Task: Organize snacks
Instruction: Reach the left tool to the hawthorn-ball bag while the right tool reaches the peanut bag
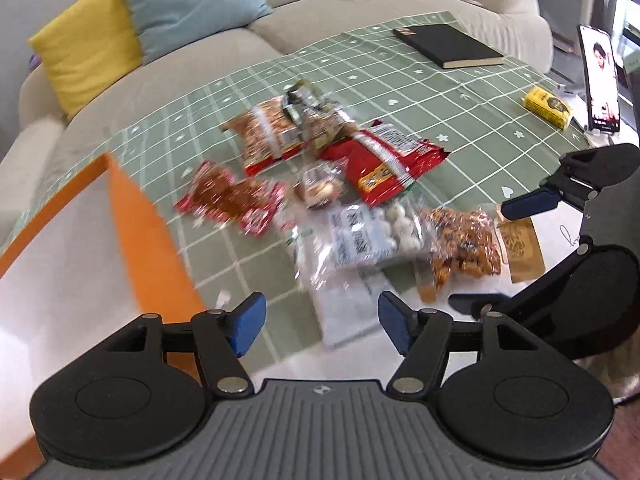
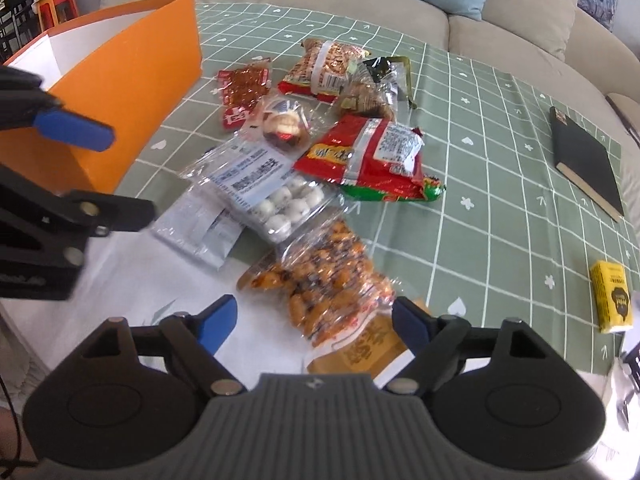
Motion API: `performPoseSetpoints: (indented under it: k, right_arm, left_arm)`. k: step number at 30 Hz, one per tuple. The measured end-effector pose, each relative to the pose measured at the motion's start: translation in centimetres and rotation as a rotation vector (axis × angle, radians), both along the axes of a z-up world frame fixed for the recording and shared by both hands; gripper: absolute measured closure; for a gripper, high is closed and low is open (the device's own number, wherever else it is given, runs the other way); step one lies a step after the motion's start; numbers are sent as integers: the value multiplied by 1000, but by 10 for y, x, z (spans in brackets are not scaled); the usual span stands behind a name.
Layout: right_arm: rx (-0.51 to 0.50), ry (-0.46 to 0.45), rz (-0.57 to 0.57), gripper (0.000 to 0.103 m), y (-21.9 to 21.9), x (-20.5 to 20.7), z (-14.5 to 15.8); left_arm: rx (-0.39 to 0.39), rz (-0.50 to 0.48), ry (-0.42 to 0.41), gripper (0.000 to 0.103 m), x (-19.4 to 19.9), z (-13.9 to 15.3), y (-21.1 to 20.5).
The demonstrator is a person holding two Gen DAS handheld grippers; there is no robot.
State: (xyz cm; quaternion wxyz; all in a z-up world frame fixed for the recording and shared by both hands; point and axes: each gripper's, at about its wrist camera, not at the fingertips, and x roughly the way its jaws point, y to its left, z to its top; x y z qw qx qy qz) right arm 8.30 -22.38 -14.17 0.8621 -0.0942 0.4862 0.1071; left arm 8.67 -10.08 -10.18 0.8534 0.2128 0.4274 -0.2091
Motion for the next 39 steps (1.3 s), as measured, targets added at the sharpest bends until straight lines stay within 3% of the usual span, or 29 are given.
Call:
performPoseSetpoints:
  k: [8,18,20,24,25,27,33,35,39]
  right_arm:
    - [57,-38,17,18,-14,16,-11]
    - [96,-16,3,27,-21,18,-20]
    - [114,-17,-5,28,-24,17,-20]
    - [204,-12,-29,39,-32,19,-17]
    - [211,-9,-34,39,-32,19,-17]
    - [204,-12,-29,39,-30,19,-17]
    - [221,5,-37,39,-31,18,-16]
    - [221,8,-40,39,-32,16,-15]
    - [225,15,-64,39,-36,14,-15]
  left_arm:
    - [35,-63,19,25,22,-18,-18]
    - [48,-43,64,26,36,-38,-26]
    - [36,-30,69,36,36,-37,-26]
    - [24,-22,75,68,32,-34,-22]
    - [20,-23,89,77,30,-33,-22]
    - [11,-24,118,87,26,-32,-21]
    - [-34,-23,190,92,10,-30,-19]
    - [-32,-39,216,103,2,-30,-21]
    - [-32,-50,240,103,-11,-29,-20]
